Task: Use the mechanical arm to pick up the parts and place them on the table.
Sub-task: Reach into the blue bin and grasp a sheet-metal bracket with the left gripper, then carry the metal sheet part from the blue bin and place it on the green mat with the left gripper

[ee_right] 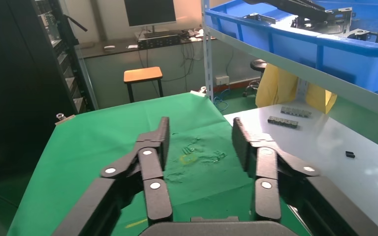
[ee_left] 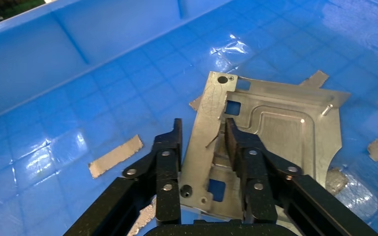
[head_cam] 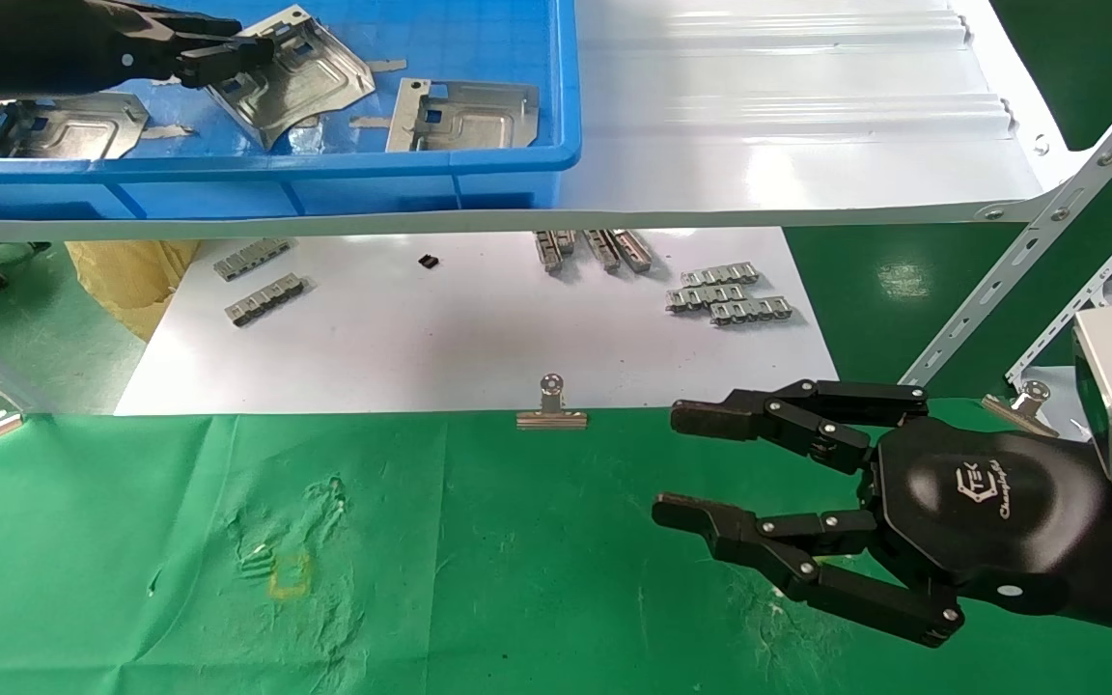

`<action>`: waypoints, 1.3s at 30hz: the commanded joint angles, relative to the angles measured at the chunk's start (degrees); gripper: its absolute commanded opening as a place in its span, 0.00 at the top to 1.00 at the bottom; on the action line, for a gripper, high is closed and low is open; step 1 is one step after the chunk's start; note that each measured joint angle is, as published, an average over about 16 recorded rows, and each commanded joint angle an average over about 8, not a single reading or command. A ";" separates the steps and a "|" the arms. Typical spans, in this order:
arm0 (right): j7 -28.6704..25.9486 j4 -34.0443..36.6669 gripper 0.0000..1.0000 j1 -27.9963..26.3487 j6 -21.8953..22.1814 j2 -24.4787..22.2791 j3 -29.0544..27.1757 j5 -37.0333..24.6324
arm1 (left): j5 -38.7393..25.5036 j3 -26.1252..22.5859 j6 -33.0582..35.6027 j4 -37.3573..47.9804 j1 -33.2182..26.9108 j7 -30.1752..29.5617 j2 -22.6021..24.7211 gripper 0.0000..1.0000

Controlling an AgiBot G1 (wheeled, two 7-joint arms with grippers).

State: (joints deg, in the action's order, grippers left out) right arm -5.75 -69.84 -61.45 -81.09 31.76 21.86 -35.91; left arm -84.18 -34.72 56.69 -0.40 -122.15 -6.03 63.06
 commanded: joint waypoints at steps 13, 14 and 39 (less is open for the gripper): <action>0.00 0.00 0.00 0.00 0.00 0.00 0.00 0.00 | 1.52 1.05 1.83 -0.31 -0.93 0.00 -0.52 1.00; 0.00 0.00 0.00 0.00 0.00 0.00 0.00 0.00 | 1.83 1.27 2.32 -0.46 -1.06 0.13 -0.62 1.00; 0.00 0.00 0.00 0.00 0.00 0.00 0.00 0.00 | 18.82 4.98 35.76 -20.29 3.22 7.62 -9.58 1.00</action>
State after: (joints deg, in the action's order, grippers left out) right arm -5.75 -69.84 -61.45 -81.09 31.76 21.86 -35.91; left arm -63.53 -30.66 92.05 -22.63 -117.53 1.07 51.90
